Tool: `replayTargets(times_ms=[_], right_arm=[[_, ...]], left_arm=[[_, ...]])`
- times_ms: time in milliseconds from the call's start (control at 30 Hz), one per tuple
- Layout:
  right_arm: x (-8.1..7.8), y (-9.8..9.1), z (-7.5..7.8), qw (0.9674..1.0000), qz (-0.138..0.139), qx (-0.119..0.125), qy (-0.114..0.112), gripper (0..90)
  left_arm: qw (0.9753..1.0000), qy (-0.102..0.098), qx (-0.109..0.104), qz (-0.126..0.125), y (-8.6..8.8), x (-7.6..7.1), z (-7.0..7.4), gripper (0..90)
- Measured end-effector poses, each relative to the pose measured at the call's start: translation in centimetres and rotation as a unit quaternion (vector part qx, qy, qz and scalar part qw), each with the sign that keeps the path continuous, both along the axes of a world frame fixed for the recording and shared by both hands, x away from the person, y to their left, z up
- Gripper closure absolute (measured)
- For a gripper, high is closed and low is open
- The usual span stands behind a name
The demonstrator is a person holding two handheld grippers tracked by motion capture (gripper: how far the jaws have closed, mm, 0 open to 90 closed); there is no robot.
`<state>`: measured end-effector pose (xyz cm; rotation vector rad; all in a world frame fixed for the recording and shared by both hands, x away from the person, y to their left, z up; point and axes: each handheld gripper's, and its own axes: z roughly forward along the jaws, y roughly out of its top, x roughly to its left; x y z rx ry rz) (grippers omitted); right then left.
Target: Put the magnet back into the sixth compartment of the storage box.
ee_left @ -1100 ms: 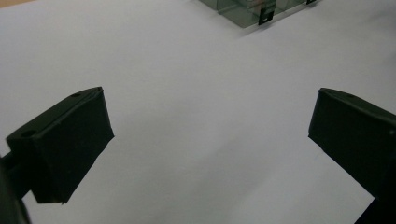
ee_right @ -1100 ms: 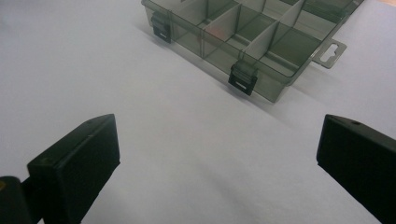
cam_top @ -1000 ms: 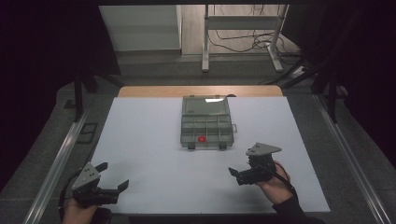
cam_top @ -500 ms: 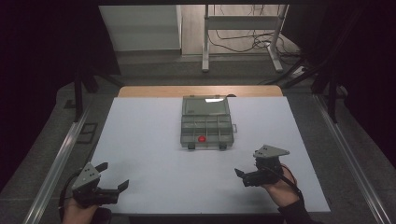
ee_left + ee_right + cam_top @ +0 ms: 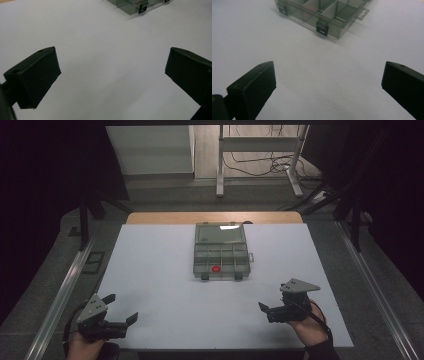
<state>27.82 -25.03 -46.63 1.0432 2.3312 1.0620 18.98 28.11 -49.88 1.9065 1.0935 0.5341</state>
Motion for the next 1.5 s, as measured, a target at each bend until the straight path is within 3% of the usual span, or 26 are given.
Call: replayTargets(times_ms=[800,1500], right_arm=[[-2.6,-3.5,0.0,0.999,-0.042,0.003,-0.016,0.0],[-5.3,-6.0,-0.9,0.9957,-0.091,0.001,-0.02,0.0]], left_arm=[[1.0,0.001,-0.003,0.003,0.0,0.0,0.0,0.2],[1.0,-0.001,-0.003,0.002,0.0,0.0,0.0,0.2]])
